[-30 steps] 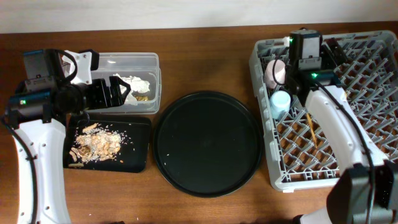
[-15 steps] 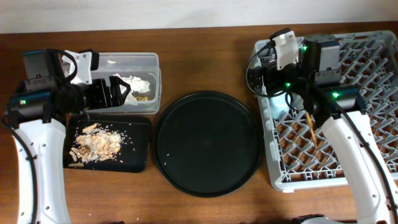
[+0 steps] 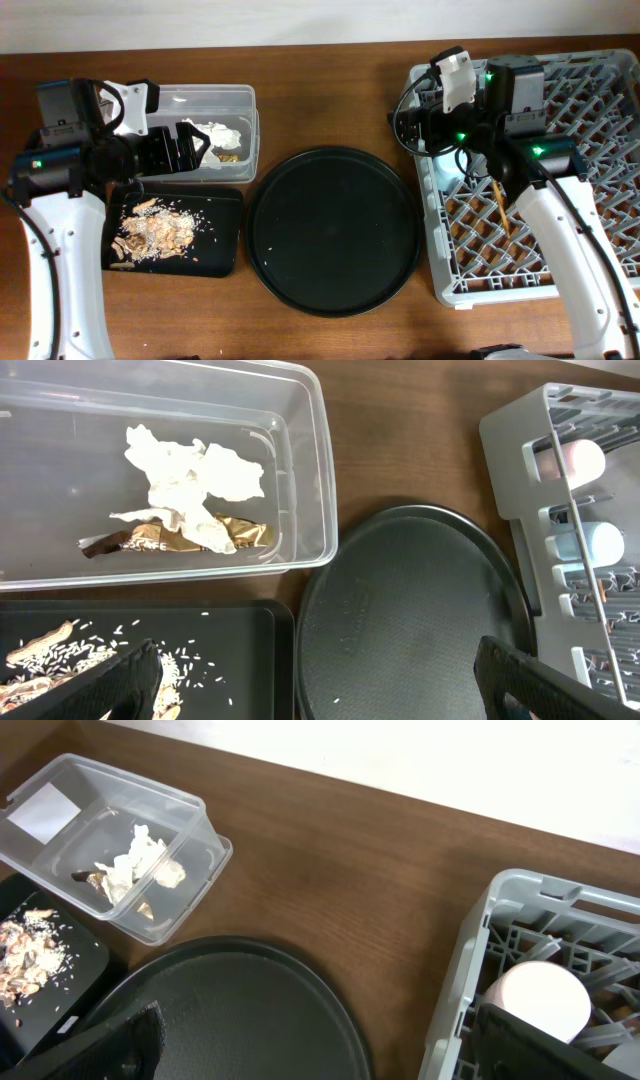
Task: Sort waste into correct bins and load items into the dishwasher rack
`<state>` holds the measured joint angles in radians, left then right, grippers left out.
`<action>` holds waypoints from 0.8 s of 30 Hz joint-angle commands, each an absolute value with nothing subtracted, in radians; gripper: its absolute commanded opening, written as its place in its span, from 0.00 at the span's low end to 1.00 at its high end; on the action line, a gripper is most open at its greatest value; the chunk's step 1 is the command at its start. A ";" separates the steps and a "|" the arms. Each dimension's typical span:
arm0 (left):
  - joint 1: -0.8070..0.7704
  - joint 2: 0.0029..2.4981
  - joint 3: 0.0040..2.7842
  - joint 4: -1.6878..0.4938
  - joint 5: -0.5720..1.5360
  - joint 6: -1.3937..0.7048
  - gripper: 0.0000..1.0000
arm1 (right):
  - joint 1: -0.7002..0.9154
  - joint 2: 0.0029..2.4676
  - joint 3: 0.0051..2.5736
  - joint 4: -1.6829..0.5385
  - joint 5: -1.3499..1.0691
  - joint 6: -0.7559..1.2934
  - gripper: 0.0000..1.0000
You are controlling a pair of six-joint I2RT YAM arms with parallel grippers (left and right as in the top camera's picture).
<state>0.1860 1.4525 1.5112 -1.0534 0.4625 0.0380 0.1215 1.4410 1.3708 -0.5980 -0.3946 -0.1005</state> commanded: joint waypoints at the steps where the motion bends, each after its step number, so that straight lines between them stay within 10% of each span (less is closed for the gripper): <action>1: 0.191 1.441 1.526 -1.053 0.463 0.046 0.99 | 0.124 1.399 1.375 -0.596 -0.408 -0.089 0.99; 24: 0.191 1.442 1.526 -1.053 0.463 0.046 0.99 | 0.079 0.313 0.957 -0.613 -0.268 -0.130 0.99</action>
<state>0.1860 1.4525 1.5112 -1.0542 0.4625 0.0380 0.1143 0.4488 1.1149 -0.6022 -0.3027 -0.1280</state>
